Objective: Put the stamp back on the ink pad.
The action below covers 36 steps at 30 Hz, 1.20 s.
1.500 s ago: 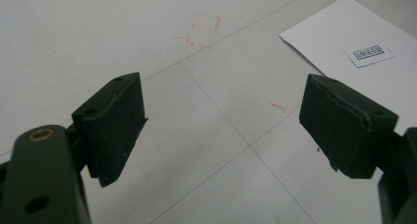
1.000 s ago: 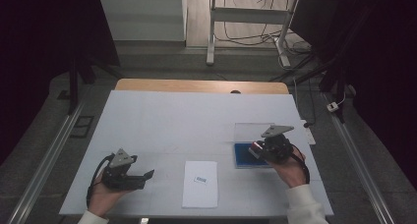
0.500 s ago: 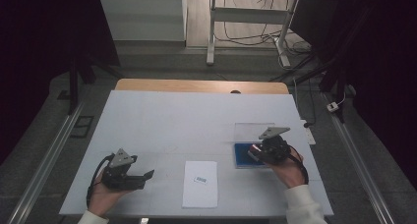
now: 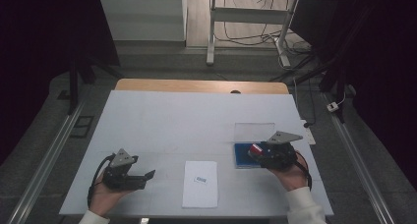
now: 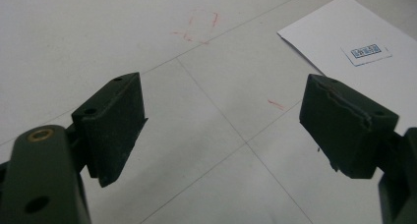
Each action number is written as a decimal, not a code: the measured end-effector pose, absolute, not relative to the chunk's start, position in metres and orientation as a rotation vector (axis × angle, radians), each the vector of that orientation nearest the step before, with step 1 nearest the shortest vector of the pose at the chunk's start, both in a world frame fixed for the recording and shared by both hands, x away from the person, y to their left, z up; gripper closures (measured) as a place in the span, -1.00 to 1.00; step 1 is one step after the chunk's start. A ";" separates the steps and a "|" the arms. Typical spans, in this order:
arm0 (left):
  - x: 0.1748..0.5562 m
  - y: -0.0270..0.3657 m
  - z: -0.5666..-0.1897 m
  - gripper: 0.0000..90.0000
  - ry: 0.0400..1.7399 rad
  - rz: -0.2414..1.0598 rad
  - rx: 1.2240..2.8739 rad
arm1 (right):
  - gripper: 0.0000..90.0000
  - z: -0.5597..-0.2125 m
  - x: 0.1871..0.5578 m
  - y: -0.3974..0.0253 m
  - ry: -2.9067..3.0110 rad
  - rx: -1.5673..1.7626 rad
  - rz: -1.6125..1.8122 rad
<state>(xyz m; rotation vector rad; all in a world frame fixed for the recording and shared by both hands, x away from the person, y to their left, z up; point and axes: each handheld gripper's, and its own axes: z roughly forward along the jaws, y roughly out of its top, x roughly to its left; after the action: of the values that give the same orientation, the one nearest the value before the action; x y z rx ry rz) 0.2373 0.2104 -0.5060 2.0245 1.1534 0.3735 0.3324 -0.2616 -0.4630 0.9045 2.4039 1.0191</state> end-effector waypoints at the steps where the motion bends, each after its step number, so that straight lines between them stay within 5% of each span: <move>1: 0.237 0.210 -0.506 -0.61 1.154 0.372 2.024 | -0.11 -0.464 0.329 -0.264 2.390 0.899 1.030; 17: 0.235 0.211 -0.511 -0.62 1.135 0.352 2.037 | -0.15 -0.490 0.290 -0.305 2.335 0.909 1.131; 36: 0.235 0.208 -0.512 -0.62 1.121 0.356 2.047 | -0.17 -0.504 0.288 -0.309 2.373 0.885 1.116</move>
<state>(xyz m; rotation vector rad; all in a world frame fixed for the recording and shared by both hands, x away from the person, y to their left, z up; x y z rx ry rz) 0.2353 0.2081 -0.5125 2.0471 1.1205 0.3557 0.2877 -0.3090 -0.5036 0.8847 2.3729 1.1161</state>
